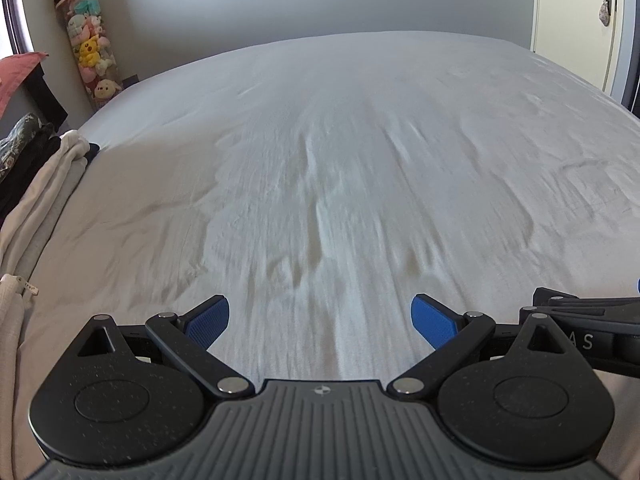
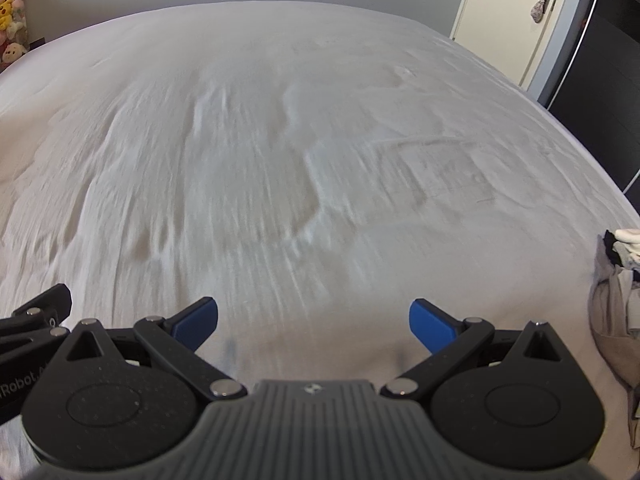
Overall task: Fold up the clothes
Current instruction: 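Move both grippers toward the pile of clothes on the bed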
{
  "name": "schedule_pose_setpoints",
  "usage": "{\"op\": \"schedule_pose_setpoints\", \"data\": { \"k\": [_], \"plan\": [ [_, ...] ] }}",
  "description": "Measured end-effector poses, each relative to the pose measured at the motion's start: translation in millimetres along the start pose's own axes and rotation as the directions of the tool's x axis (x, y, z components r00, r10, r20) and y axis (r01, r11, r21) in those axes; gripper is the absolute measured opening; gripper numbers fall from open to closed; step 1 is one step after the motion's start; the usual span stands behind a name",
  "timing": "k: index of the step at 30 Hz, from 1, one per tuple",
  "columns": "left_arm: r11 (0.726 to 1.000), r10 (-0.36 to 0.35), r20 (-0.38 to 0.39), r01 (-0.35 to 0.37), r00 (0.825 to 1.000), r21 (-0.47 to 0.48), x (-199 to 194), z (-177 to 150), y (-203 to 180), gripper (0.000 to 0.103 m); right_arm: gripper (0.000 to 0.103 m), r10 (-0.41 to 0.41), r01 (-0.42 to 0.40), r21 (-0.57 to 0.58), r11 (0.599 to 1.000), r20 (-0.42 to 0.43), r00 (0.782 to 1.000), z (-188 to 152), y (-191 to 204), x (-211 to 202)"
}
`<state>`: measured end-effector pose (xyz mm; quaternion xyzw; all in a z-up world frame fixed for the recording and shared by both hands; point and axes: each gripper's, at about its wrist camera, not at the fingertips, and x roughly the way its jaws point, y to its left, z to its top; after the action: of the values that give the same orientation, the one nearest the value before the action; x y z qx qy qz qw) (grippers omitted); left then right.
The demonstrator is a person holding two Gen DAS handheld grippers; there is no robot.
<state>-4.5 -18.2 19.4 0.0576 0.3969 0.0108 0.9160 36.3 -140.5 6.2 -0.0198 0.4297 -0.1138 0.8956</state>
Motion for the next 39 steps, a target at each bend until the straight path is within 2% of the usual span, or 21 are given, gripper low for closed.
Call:
{"op": "schedule_pose_setpoints", "data": {
  "k": [7,17,28,39],
  "plan": [
    [0.998,-0.056,0.042,0.054,0.998,0.033,-32,12,-24,0.103,0.103,-0.045,0.044,0.038,0.998,0.026,0.999,2,-33,-34],
    [0.972,-0.201,0.103,0.184,0.974,0.148,-92,29,-99,0.103,0.103,-0.152,0.138,0.175,0.975,0.065,0.986,-23,-137,-99],
    [0.907,-0.354,0.118,0.31,0.928,0.284,-149,22,-189,0.103,0.103,-0.274,0.241,0.333,0.912,0.057,0.96,-59,-244,-161],
    [0.837,-0.451,0.077,0.392,0.889,0.381,-176,4,-255,0.103,0.103,-0.34,0.297,0.444,0.845,0.017,0.94,-101,-308,-191]
  ]
}}
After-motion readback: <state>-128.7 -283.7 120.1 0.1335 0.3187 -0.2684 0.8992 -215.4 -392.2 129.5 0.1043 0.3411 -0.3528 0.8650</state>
